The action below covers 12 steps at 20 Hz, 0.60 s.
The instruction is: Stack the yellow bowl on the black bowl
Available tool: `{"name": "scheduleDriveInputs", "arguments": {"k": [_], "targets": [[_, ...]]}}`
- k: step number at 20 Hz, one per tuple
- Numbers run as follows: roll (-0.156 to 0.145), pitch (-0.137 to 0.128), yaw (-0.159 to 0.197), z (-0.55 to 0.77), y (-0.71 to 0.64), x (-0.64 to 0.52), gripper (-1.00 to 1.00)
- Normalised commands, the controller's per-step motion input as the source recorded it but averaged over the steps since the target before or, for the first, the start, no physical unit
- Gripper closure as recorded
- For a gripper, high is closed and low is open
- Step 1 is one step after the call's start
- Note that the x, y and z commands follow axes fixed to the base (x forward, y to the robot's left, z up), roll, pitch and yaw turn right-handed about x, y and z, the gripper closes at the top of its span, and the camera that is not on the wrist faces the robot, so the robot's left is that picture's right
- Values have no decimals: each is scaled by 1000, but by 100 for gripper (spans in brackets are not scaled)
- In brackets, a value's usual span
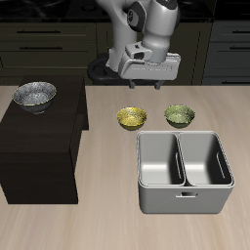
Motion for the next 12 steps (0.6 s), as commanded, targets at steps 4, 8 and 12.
{"name": "scheduleDriveInputs", "arguments": {"k": [4,8,12], "targets": [[2,17,-22,-330,45,31,-100],[-7,17,-41,-271,8,25,-100],[-3,-47,18,-227,80,-53,-100]]}}
